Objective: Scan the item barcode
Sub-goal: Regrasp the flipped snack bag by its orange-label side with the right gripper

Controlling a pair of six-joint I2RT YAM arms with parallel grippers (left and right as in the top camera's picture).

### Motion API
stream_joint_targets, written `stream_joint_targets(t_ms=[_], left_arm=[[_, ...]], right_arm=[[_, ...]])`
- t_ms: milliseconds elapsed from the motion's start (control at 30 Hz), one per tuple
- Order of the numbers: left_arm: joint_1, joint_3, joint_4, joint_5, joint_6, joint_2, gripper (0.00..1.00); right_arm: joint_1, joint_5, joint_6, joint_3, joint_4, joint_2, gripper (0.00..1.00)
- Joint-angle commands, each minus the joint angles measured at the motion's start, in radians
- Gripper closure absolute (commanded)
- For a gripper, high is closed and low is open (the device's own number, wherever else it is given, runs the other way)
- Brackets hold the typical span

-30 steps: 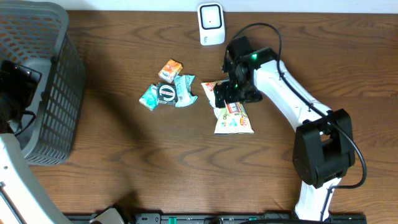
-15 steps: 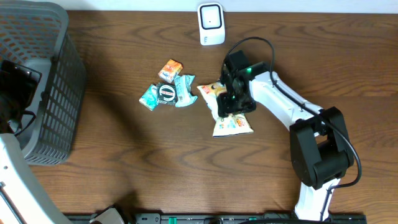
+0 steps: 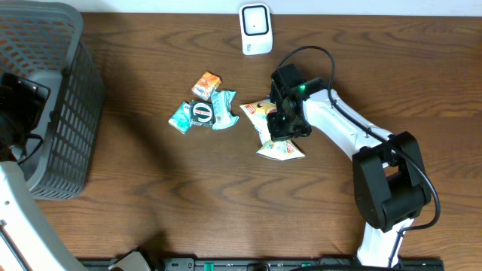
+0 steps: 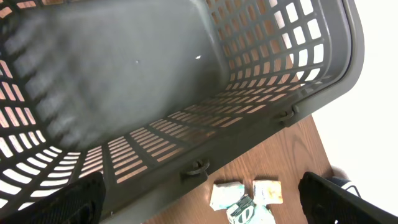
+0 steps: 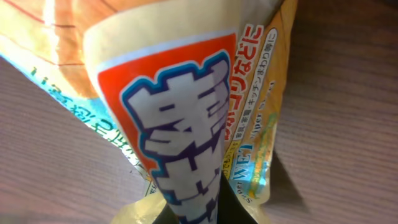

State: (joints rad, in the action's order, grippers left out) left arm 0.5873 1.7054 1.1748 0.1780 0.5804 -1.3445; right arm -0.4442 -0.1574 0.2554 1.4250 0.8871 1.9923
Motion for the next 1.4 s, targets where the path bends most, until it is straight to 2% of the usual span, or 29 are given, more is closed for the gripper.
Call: stream_joint_targets(t_ms=[0, 233, 567, 600, 700, 733, 800, 833, 933, 1167, 1367], left_arm=[[0.003, 0.014, 0.002, -0.005, 0.008, 0.007, 0.02], [0.003, 0.014, 0.002, -0.005, 0.008, 0.007, 0.02], [0.003, 0.014, 0.002, -0.005, 0.008, 0.007, 0.02], [0.003, 0.014, 0.002, -0.005, 0.008, 0.007, 0.02], [0.003, 0.014, 0.002, -0.005, 0.008, 0.007, 0.02], [0.003, 0.014, 0.002, -0.005, 0.008, 0.007, 0.02], [0.003, 0.014, 0.002, -0.005, 0.008, 0.007, 0.02], [0.003, 0.014, 0.002, -0.005, 0.008, 0.007, 0.02], [0.003, 0.014, 0.002, -0.005, 0.008, 0.007, 0.02], [0.003, 0.014, 0.002, -0.005, 0.008, 0.007, 0.02], [0.003, 0.014, 0.002, -0.005, 0.008, 0.007, 0.02]], right_arm=[[-0.013, 0.003, 0.013, 0.064, 0.024, 0.01, 0.99], [-0.013, 0.08, 0.009, 0.175, 0.075, 0.01, 0.99], [-0.015, 0.204, 0.011, 0.129, 0.113, 0.011, 0.97], [-0.015, 0.209, 0.01, 0.118, 0.113, 0.011, 0.9], [-0.014, 0.207, 0.011, 0.077, 0.108, 0.011, 0.58], [-0.014, 0.206, 0.014, 0.069, 0.108, 0.011, 0.43], [-0.015, 0.196, 0.014, 0.059, 0.108, 0.011, 0.28], [-0.016, 0.188, 0.014, 0.055, 0.108, 0.011, 0.24], [-0.016, 0.173, 0.014, 0.05, 0.109, 0.011, 0.22], [-0.016, 0.173, 0.014, 0.042, 0.103, 0.013, 0.24], [-0.016, 0.119, 0.013, -0.037, 0.018, 0.023, 0.26]])
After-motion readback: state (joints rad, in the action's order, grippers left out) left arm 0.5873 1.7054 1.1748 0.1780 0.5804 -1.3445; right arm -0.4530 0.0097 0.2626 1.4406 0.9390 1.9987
